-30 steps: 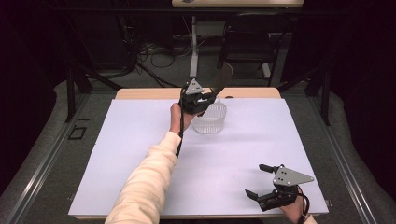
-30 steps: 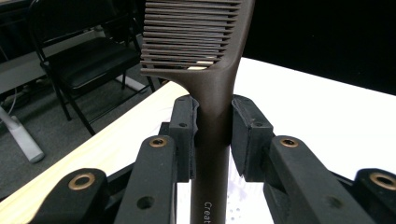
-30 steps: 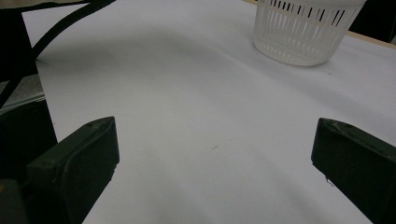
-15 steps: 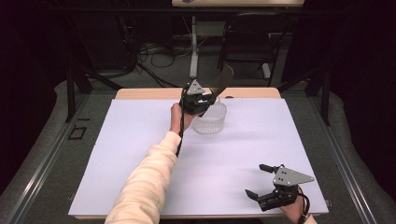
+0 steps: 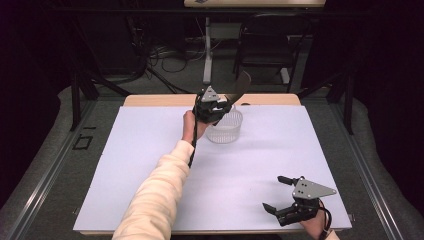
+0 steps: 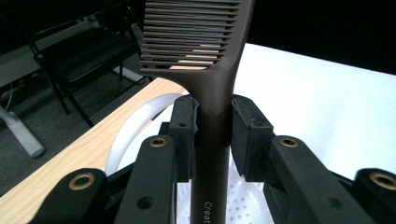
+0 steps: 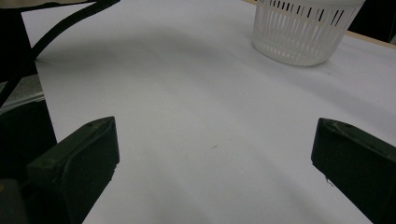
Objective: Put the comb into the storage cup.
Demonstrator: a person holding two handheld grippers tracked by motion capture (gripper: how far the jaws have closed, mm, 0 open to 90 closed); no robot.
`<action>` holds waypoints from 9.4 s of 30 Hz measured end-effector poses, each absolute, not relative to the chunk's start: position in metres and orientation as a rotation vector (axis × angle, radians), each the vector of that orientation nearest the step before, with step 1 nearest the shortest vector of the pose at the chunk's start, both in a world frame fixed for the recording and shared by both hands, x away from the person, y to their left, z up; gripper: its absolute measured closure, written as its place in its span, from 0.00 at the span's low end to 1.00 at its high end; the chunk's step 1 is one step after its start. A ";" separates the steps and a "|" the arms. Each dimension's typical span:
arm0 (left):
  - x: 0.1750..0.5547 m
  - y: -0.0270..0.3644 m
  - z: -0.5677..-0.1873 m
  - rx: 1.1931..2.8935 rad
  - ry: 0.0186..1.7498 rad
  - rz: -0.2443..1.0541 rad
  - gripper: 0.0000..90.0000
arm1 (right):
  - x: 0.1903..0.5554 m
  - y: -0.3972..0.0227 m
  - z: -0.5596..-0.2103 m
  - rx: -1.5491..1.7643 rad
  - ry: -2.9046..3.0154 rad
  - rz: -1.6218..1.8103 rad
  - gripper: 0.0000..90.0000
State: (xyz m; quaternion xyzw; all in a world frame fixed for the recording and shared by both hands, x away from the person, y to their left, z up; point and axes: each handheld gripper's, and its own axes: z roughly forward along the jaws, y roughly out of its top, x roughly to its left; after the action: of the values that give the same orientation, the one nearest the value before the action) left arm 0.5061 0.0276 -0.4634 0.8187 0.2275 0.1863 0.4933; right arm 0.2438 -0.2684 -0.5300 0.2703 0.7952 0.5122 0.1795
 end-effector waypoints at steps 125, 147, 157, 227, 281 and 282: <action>0.516 0.005 -0.492 2.268 0.425 0.405 0.71 | 0.244 -0.270 -0.530 0.767 2.239 1.449 0.01; 0.508 0.018 -0.473 2.272 0.540 0.430 0.18 | 0.245 -0.271 -0.530 0.769 2.246 1.439 0.01; 0.500 0.020 -0.462 2.274 0.524 0.409 0.07 | 0.244 -0.272 -0.531 0.780 2.242 1.441 0.01; 0.423 0.097 -0.437 2.333 0.652 0.383 0.00 | 0.248 -0.264 -0.532 0.761 2.281 1.428 0.00; 0.320 0.176 -0.475 2.246 0.788 0.393 0.00 | 0.248 -0.263 -0.532 0.764 2.293 1.424 0.00; 0.319 0.177 -0.477 2.237 0.792 0.392 0.00 | 0.248 -0.263 -0.532 0.767 2.294 1.425 0.00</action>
State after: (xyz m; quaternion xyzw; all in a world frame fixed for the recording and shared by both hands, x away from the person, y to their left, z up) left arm 0.3189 0.1769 -0.4765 0.8677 0.3071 0.1521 0.3600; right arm 0.2477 -0.2630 -0.5325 0.2694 0.8057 0.5006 0.1666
